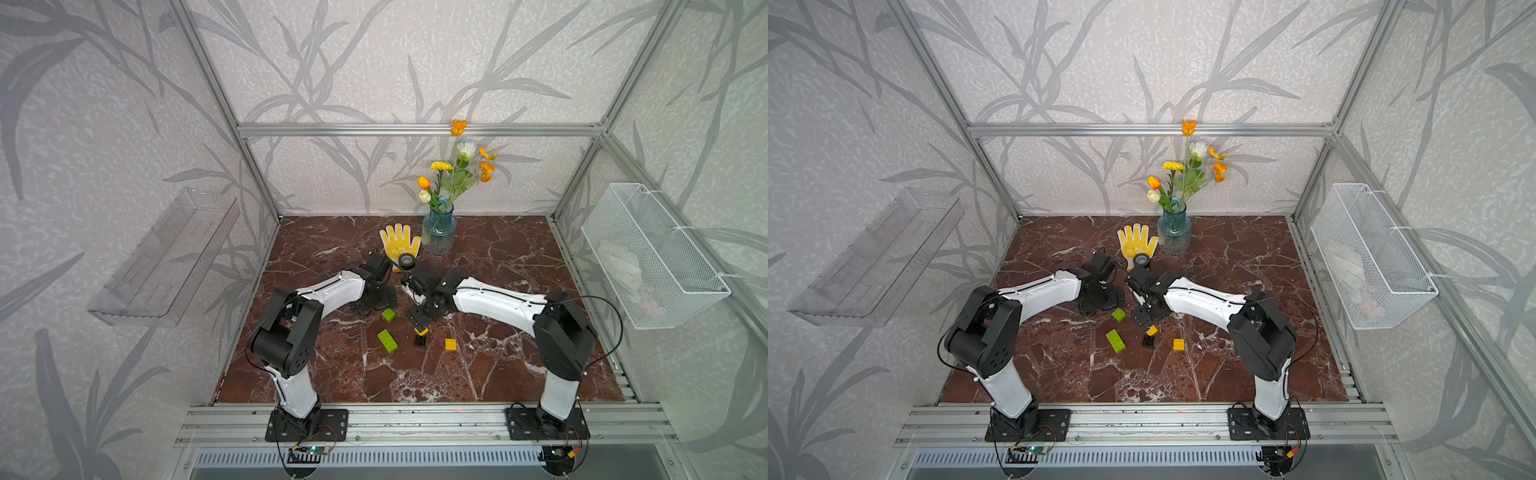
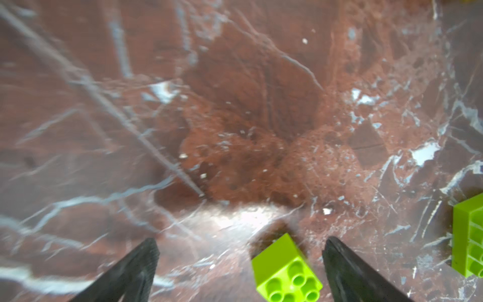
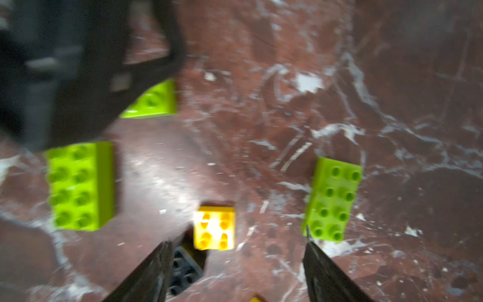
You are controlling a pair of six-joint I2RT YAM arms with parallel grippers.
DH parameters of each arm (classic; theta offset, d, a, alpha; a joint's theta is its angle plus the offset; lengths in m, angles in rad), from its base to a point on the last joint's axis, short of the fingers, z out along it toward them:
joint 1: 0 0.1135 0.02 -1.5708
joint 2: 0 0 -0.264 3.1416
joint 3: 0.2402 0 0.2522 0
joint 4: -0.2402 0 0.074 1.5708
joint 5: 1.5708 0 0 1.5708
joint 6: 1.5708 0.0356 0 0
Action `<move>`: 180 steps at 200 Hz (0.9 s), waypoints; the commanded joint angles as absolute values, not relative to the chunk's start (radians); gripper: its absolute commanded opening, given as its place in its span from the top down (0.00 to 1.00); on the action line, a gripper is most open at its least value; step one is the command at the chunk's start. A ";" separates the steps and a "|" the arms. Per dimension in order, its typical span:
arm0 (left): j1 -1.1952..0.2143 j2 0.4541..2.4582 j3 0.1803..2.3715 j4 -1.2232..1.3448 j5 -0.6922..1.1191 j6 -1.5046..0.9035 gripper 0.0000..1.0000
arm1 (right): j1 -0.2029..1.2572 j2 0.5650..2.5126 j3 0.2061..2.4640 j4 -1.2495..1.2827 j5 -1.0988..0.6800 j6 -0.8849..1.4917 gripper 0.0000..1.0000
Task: Assemble a carrot with lego
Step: Adjust the lego brick at the center of the board, then pick up the lego brick from the center of the board.
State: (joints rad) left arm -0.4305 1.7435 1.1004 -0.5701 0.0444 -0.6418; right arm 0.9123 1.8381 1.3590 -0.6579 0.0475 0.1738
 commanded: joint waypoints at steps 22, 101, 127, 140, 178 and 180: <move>-0.330 1.649 1.094 -0.655 0.005 -0.611 0.00 | 0.981 1.853 1.381 -0.619 0.010 0.220 0.23; -0.218 1.517 1.009 -0.689 0.006 -0.605 0.00 | 1.065 2.016 1.518 -0.626 -0.014 0.225 0.29; -0.213 1.506 0.994 -0.684 0.007 -0.616 0.00 | 1.078 2.062 1.565 -0.651 -0.008 0.234 0.31; -0.212 1.504 0.989 -0.681 0.015 -0.617 0.00 | 1.079 2.078 1.575 -0.664 -0.012 0.236 0.32; -0.211 1.512 0.977 -0.667 0.027 -0.615 0.00 | 1.083 2.095 1.573 -0.676 -0.010 0.248 0.40; -0.211 1.512 0.976 -0.667 0.029 -0.615 0.00 | 1.083 2.096 1.574 -0.677 -0.009 0.248 0.40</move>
State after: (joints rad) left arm -0.2180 1.5246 0.9916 -0.6609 0.0235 -0.6209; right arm 1.0801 2.0773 1.5551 -0.6361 -0.0093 0.2287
